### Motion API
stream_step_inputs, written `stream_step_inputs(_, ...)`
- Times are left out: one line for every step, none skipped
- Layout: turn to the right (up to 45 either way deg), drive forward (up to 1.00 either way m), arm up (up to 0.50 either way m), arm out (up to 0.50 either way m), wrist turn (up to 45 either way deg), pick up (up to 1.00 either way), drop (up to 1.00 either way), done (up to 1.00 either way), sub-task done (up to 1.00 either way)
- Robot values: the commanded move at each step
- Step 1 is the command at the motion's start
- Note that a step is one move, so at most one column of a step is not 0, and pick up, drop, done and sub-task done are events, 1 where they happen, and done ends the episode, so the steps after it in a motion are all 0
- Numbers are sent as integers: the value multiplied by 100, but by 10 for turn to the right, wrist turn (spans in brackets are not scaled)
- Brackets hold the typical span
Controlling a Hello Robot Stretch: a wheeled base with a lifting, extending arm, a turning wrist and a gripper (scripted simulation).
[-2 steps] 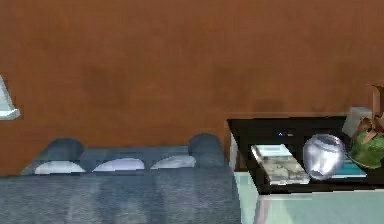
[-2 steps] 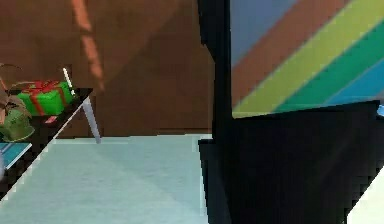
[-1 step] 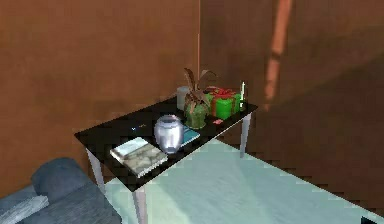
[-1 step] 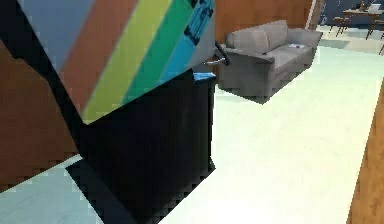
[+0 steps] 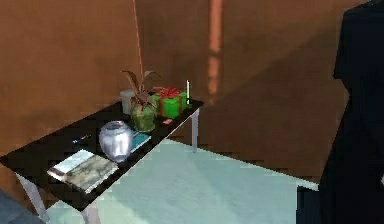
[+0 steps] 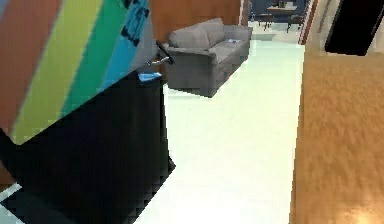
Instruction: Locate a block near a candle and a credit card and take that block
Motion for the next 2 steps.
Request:
stream_step_inputs(0,65,0,0,0,0,0,0,0)
stream_step_inputs(240,0,0,0,0,0,0,0,0)
